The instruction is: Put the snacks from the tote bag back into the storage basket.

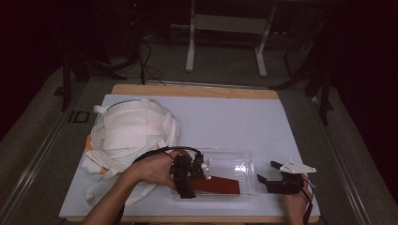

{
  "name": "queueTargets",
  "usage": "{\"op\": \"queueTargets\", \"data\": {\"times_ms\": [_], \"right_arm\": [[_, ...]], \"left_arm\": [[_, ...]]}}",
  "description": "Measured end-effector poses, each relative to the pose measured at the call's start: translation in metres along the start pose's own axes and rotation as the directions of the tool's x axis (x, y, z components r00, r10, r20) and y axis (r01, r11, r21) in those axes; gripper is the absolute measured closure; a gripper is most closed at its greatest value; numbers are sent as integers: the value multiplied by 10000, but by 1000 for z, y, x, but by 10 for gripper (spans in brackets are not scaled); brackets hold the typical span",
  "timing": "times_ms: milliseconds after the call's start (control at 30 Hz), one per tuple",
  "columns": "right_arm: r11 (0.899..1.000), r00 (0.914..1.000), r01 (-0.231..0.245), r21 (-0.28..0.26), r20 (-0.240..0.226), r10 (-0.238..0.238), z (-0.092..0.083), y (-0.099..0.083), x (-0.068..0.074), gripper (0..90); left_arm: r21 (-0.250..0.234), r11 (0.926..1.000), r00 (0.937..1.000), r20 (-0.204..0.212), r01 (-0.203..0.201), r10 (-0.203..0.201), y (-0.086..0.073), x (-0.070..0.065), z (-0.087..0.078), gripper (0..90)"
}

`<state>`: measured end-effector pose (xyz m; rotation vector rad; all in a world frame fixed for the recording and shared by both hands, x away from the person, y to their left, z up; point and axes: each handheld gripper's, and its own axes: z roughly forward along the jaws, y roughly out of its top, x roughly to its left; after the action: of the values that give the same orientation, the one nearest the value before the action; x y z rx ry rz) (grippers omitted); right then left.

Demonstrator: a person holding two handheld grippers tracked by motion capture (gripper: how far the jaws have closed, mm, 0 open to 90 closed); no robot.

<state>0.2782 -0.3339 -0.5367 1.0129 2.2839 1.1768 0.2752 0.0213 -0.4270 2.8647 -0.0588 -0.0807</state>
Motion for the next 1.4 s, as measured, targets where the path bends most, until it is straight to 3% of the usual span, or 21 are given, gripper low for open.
{"op": "queueTargets", "data": {"times_ms": [467, 700, 1000, 1400], "right_arm": [[10000, 10000, -33, 5, -36, 33, 0, 0, 0, 175], [10000, 10000, -35, 21, -44, 35, 0, 0, 0, 174], [10000, 10000, -41, 32, -41, 42, 0, 0, 0, 174], [10000, 10000, -23, 21, -34, 24, 0, 0, 0, 174]], "left_arm": [[526, 9986, 10000, 8, 72, -73, -3, -2, 12, 258], [1126, 9933, 9995, 134, 277, -294, -10, -1, 20, 242], [1281, 9908, 9990, 52, 439, -449, -13, -2, 23, 241], [846, 9952, 9984, -326, 498, -472, -18, -3, 14, 183]]}}
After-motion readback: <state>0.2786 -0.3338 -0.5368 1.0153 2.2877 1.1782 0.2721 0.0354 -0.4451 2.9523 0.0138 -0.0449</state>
